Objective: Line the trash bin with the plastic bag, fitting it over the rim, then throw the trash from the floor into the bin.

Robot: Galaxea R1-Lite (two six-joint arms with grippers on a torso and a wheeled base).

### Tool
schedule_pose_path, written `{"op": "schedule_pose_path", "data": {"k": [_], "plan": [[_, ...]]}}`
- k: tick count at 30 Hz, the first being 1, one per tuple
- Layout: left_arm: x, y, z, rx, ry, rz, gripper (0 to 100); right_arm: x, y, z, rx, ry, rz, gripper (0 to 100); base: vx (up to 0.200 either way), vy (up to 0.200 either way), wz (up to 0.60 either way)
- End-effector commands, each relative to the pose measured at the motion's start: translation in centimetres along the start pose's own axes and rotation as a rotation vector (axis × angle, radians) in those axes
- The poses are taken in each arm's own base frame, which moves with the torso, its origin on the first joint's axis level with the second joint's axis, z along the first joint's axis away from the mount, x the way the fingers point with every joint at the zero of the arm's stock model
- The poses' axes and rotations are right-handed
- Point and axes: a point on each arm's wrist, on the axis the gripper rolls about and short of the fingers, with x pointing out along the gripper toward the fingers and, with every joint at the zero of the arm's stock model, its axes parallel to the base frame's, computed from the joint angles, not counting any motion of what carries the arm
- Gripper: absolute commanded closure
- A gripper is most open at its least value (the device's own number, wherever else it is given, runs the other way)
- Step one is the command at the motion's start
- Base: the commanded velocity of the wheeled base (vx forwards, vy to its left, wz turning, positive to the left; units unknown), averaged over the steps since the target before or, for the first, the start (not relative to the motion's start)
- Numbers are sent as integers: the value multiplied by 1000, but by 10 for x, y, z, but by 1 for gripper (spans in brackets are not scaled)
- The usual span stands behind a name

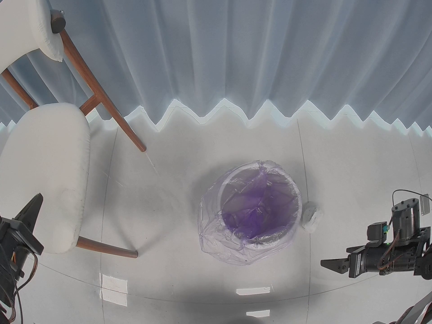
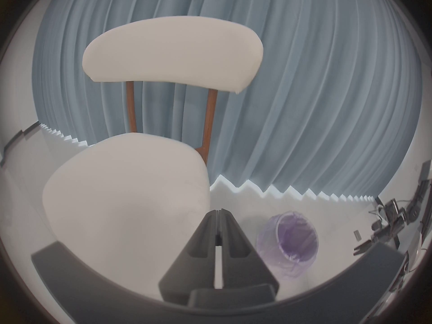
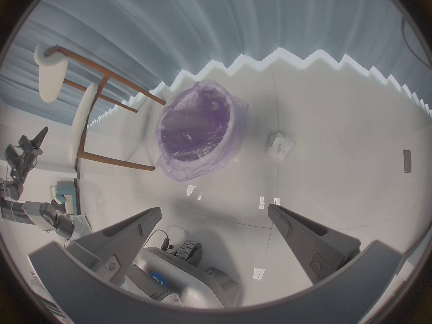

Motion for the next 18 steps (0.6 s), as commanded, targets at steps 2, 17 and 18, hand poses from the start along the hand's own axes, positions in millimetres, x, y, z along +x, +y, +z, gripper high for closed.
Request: {"op": "schedule_pose_path", "data": {"k": [2,17,18], "plan": [[-39,0,19,56,-86,-34,100,51,3,13,-20,122,5,0,0,0,0],[-41,-2,29,52,-114,-33,100,127,12,39,-54,148,11,100,0,0,0],[-41,-2,30,53,-115,-34,100,128,12,39,-53,147,9,100,0,0,0]]}}
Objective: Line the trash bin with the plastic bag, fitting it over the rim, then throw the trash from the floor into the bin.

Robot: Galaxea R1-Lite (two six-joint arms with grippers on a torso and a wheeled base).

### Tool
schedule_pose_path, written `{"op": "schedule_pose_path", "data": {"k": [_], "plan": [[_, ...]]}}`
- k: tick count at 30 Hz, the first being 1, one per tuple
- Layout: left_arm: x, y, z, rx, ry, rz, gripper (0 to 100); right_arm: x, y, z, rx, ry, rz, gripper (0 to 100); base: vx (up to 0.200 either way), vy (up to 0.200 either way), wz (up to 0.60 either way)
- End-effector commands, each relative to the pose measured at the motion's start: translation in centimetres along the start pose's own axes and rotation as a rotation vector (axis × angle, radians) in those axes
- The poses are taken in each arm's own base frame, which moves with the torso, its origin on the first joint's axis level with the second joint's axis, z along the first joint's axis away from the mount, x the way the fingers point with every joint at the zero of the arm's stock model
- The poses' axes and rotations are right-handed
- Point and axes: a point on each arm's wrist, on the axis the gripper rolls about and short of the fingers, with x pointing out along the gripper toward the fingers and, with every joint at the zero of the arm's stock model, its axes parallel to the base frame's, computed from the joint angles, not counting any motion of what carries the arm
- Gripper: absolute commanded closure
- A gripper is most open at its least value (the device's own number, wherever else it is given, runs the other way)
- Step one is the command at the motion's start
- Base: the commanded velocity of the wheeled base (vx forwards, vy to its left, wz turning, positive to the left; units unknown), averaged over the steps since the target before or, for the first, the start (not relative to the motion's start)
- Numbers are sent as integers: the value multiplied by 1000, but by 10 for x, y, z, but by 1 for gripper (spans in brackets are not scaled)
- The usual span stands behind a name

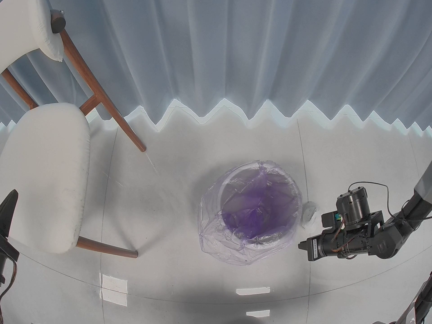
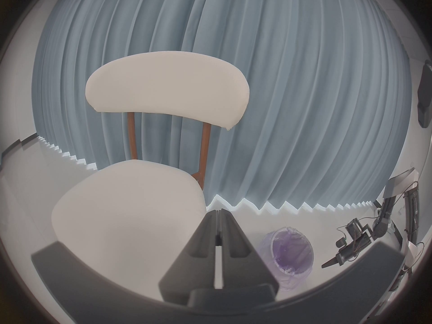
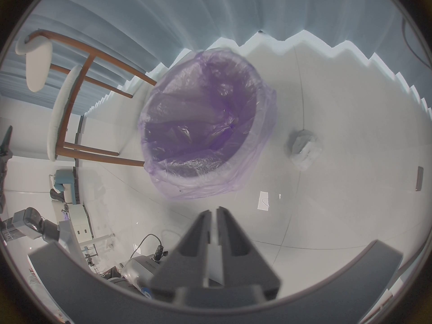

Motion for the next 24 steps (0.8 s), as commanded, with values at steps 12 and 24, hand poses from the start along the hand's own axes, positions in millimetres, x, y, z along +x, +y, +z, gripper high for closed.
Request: {"op": "schedule_pose_path", "data": {"k": [12,24], "plan": [[-1,0,3,-2,-13,0,100,52,-8,15,87,-9,-8,100,0,0,0],[-1,0,-1,-2,0,2,100,68,-10,27,121,-117,13,100,0,0,0]]}}
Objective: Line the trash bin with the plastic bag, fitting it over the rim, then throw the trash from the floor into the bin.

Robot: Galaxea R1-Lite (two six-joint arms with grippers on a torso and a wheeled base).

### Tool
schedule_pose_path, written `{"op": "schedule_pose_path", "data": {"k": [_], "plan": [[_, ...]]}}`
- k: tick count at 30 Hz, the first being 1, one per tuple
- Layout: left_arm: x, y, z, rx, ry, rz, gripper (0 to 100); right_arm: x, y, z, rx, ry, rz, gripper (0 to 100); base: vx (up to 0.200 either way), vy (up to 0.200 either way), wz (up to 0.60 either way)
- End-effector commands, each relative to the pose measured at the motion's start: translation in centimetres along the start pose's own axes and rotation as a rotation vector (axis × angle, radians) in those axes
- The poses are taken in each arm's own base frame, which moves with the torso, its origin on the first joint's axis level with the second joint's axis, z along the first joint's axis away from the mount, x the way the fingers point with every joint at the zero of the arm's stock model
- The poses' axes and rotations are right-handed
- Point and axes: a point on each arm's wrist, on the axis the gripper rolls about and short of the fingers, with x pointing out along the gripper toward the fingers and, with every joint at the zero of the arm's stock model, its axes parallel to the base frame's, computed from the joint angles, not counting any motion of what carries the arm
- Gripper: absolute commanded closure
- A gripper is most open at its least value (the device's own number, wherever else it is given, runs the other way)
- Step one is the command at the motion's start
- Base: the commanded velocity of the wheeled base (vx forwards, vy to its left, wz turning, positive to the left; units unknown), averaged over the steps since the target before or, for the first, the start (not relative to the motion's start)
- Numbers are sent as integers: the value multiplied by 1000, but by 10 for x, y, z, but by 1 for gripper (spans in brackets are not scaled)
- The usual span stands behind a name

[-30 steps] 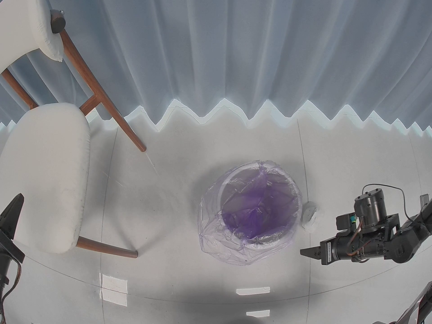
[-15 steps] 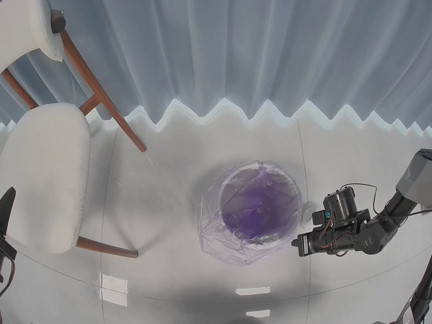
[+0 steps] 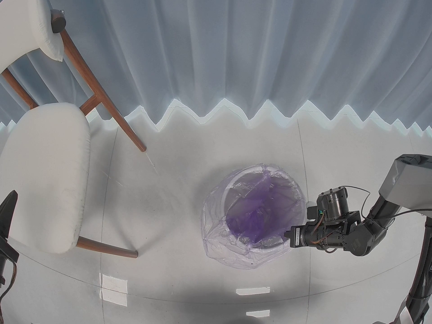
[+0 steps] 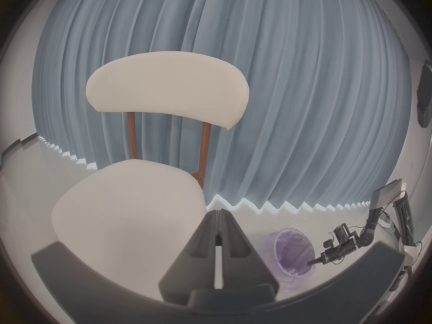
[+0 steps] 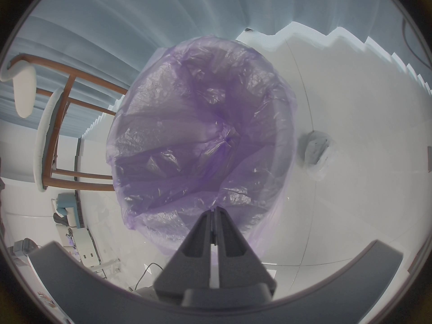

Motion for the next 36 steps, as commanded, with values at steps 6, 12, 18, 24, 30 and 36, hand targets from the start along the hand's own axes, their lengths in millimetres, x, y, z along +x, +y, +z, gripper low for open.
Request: {"op": "schedule_pose_path", "data": {"k": [6,12,18,24,30,36], "plan": [[0,0,-1,0,3,1,100,-3,16,39,19,-250,106,100,0,0,0],[1,0,-2,0,13,-1,100,-28,11,41,33,-245,108,100,0,0,0],[1,0,-2,0,13,-3,100,-42,-36,31,76,-210,-15,100,0,0,0],[1,0,-2,0,13,-3,100,-39,-70,0,-17,-133,30,100,0,0,0],[1,0,-2,1,12,2,100,-15,-70,-8,-60,-195,117,100,0,0,0],[1,0,-1,2,7,7,100,-5,-71,-20,-58,-164,123,100,0,0,0]]}}
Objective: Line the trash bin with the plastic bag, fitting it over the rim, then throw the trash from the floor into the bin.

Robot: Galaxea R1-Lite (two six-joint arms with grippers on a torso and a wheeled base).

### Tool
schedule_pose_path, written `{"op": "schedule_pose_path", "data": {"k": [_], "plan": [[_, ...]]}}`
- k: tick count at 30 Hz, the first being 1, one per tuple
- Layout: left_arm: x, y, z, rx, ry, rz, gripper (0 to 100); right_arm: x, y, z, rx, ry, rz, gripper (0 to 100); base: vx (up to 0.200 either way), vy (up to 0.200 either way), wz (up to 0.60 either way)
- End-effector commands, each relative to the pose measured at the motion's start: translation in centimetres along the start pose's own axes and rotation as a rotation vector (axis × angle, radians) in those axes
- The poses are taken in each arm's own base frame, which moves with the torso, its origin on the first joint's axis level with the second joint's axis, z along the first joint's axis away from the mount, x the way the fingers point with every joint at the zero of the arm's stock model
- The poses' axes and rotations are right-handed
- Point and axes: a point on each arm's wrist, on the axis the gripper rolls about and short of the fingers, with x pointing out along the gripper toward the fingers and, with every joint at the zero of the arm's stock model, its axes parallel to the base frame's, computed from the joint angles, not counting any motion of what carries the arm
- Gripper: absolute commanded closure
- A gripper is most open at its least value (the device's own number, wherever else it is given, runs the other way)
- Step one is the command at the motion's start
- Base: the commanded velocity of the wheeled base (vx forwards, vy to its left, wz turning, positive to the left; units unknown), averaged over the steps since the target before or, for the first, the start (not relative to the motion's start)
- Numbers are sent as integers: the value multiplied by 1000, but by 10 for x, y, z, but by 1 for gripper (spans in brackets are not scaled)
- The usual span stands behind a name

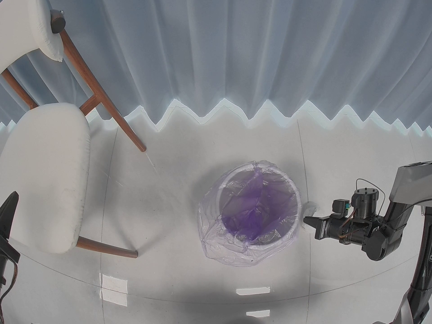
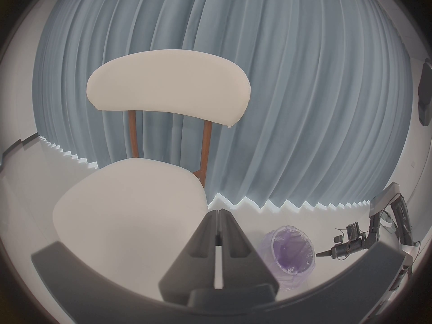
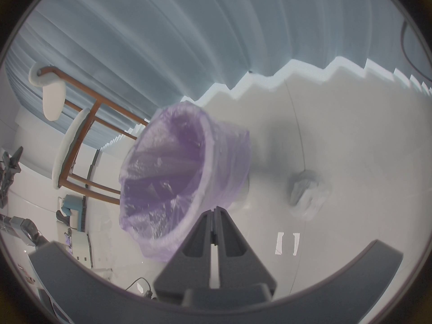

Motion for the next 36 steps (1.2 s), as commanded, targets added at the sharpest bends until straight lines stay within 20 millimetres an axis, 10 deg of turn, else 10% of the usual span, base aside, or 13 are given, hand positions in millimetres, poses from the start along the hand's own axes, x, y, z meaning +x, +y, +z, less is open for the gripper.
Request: {"op": "schedule_pose_path", "data": {"k": [1,21,36], "plan": [[0,0,0,1,-1,6,100,10,-4,-25,28,85,0,100,0,0,0],[0,1,-1,6,1,10,100,13,5,-18,1,36,88,100,0,0,0],[4,0,2,8,1,35,100,54,3,-40,-3,50,122,100,0,0,0]]}}
